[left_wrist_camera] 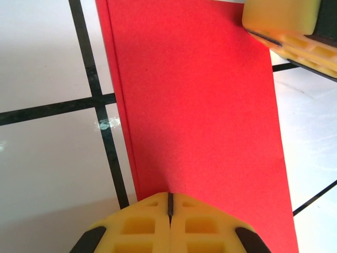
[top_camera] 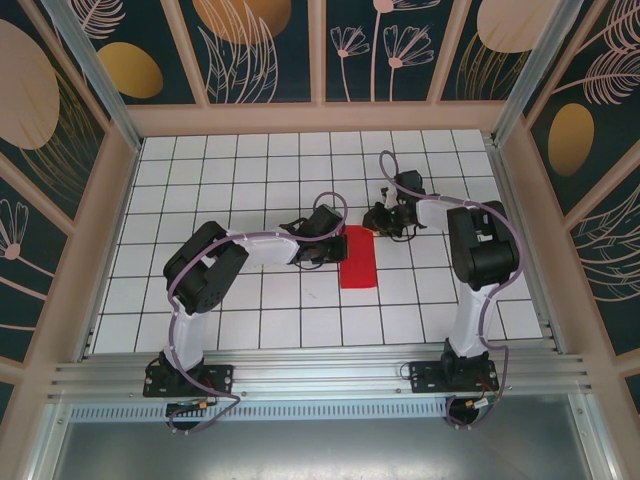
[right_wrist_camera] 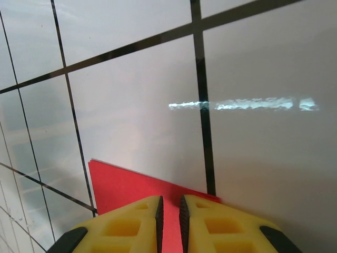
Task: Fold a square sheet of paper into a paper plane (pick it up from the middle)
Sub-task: Fold the square sheet of paper in half at the center of the table.
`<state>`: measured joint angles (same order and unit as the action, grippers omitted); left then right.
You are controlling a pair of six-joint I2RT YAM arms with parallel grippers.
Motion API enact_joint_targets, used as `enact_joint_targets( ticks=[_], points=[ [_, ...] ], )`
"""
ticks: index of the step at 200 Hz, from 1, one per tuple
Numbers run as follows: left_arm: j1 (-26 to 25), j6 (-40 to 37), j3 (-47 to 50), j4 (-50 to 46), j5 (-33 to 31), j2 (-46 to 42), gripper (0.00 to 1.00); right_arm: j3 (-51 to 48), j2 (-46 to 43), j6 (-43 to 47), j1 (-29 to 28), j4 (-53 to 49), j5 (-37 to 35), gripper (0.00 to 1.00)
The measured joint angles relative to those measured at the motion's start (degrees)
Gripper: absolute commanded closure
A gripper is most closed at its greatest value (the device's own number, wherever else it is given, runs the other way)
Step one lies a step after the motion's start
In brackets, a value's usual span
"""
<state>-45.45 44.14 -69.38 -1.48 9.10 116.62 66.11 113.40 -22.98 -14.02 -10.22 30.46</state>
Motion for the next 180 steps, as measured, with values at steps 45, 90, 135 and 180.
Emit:
enact_joint_targets(
  ticks=[45,90,135,180],
  points=[
    [0.0,0.0,0.24,0.37,-0.04,-0.04,1.0,0.2,-0.11,-0.02,0.0,-0.17,0.04,0.8],
    [0.0,0.02,0.61,0.85,-0.17,-0.22,1.0,1.05,-0.26,-0.02,0.33,-0.44,0.63,0.8],
    [0.0,0.02,0.61,0.85,-0.17,-0.22,1.0,0.98,1.09,-0.46,0.76,0.9,1.31,0.8],
    [0.0,0.0,0.66,0.87,-0.2,-0.24,1.0,1.03,1.38,-1.31,0.96,0.96,1.88,0.8]
  ],
)
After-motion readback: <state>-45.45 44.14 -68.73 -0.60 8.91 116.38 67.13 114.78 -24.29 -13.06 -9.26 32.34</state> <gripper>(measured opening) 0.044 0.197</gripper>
